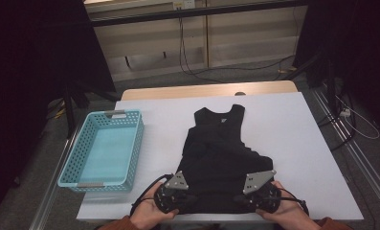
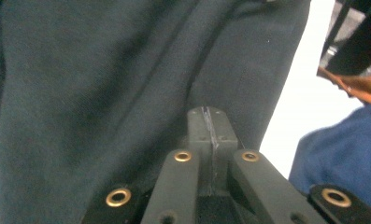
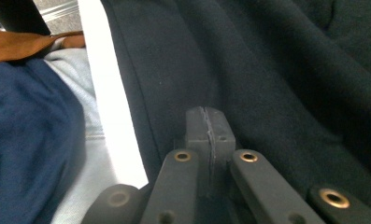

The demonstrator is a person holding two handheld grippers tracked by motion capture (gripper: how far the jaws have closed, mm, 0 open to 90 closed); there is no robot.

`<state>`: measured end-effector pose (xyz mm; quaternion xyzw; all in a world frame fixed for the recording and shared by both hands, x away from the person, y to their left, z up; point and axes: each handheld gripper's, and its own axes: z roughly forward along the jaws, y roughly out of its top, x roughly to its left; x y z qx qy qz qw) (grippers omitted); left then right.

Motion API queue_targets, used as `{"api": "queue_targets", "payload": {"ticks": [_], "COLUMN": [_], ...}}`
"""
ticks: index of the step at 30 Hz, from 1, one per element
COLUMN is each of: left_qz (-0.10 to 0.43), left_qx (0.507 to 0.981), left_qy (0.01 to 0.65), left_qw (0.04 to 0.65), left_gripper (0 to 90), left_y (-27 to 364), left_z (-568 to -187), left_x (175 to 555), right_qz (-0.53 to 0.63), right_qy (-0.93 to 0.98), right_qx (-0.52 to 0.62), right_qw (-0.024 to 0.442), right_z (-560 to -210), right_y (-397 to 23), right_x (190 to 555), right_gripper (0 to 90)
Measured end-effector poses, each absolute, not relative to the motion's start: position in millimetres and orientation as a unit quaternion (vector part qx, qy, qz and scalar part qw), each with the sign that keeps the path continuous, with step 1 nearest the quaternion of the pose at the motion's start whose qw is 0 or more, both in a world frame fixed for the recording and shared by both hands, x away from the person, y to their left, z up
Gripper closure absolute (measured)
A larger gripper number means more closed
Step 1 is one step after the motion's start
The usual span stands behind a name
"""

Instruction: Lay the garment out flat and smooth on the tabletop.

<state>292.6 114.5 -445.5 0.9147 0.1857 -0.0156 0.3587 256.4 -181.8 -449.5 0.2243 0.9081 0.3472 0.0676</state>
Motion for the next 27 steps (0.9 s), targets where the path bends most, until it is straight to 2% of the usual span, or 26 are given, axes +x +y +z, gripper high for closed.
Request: {"api": "queue_targets", "payload": {"ticks": [19,21,22,26,27], "left_qz": [-0.070,-0.064,-0.063,-0.060,-0.052], "left_qx": [0.914,0.917,0.916,0.904,0.902], "left_qy": [0.178,0.174,0.175,0.198,0.202], "left_qw": [0.358,0.354,0.355,0.375,0.379], "left_gripper": [90.0,90.0,89.1,69.3,65.2], "left_y": [121.5,120.1,119.9,123.0,124.7], "left_z": [-444.0,-444.0,-444.1,-441.0,-438.7], "left_x": [241.5,237.6,238.9,249.1,252.3], "right_qz": [0.371,0.375,0.377,0.394,0.399], "right_qy": [0.900,0.898,0.897,0.882,0.878], "right_qx": [0.227,0.227,0.229,0.252,0.257], "right_qw": [0.025,0.021,0.026,0.057,0.064], "right_z": [-449.0,-449.0,-448.6,-444.2,-442.5], "right_y": [-180.3,-180.9,-181.4,-187.1,-189.5], "right_x": [199.1,195.5,195.6,203.7,206.8], "right_gripper": [90.0,89.7,85.1,64.1,62.1]}}
